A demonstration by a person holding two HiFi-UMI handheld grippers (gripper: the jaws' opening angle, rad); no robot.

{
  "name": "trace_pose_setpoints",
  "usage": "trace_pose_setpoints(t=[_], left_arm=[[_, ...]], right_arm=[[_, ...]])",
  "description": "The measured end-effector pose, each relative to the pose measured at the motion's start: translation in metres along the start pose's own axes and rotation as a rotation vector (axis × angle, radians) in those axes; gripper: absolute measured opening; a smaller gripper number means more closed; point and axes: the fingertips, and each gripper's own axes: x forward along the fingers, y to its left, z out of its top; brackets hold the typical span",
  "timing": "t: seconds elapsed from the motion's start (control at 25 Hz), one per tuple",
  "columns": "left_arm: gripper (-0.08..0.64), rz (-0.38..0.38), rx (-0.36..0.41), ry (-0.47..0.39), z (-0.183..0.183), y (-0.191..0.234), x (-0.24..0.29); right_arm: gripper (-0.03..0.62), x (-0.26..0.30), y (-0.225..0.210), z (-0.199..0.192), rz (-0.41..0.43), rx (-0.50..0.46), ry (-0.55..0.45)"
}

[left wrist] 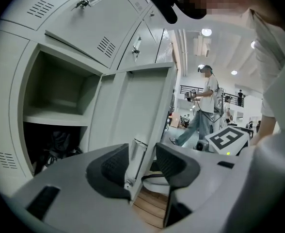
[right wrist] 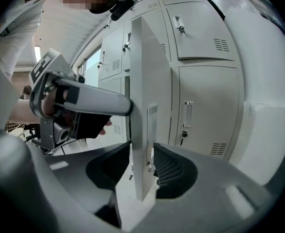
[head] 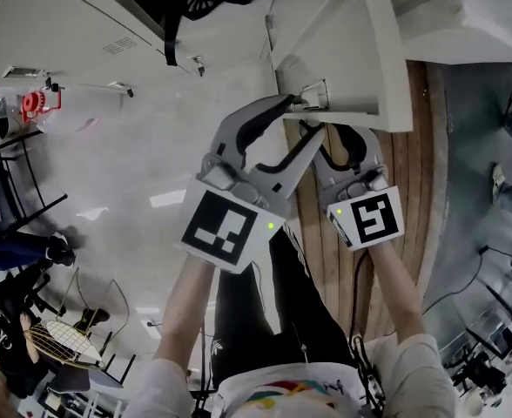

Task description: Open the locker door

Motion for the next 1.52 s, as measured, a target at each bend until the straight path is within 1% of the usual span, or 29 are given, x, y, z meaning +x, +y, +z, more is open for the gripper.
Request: trace_pose_setpoints(t=[0.12, 0.28, 0.44, 0.56, 0.64, 0.8, 0.88, 1.16, 1.32, 1.52], left_arm=[[0.175, -0.023, 0.003, 0.013, 0.000, -0.010, 0.014], [0.166, -0.033, 0.026, 0.054, -0.008, -0.022, 0.034], [0.107, -0.034, 0.034, 0.091, -0.019, -0.027, 0.056], [0.075, -0.045, 0.074, 0.102, -0.017, -0.036, 0.071], [0.067, -0.043, 0.093, 0.105, -0.015, -0.041, 0.079], [0.066, -0.047, 0.082, 0.115, -0.013, -0.045, 0.097], [0.066, -0.050, 0.095, 0.115, -0.011, -0.046, 0.105], [0.064, -0.054, 0.119, 0.087, -0.004, -0.049, 0.126], [0.064, -0.068, 0.142, 0.113, -0.005, -0.051, 0.128], [0.064, -0.051, 0.130, 0.092, -0.005, -0.049, 0.128]], right_arm=[[0.141, -0.016, -0.013, -0.010, -0.036, 0.020, 0.009], [0.141, -0.039, -0.031, -0.023, -0.094, 0.075, 0.016], [0.141, -0.057, -0.051, -0.043, -0.148, 0.100, 0.021], [0.141, -0.073, -0.062, -0.051, -0.183, 0.123, 0.026], [0.141, -0.083, -0.068, -0.054, -0.204, 0.138, 0.027], [0.141, -0.096, -0.079, -0.061, -0.233, 0.173, 0.023], [0.141, -0.101, -0.083, -0.064, -0.250, 0.187, 0.020], [0.140, -0.115, -0.086, -0.077, -0.278, 0.209, 0.027], [0.140, -0.116, -0.084, -0.078, -0.278, 0.201, 0.024], [0.140, -0.112, -0.079, -0.074, -0.270, 0.195, 0.024]])
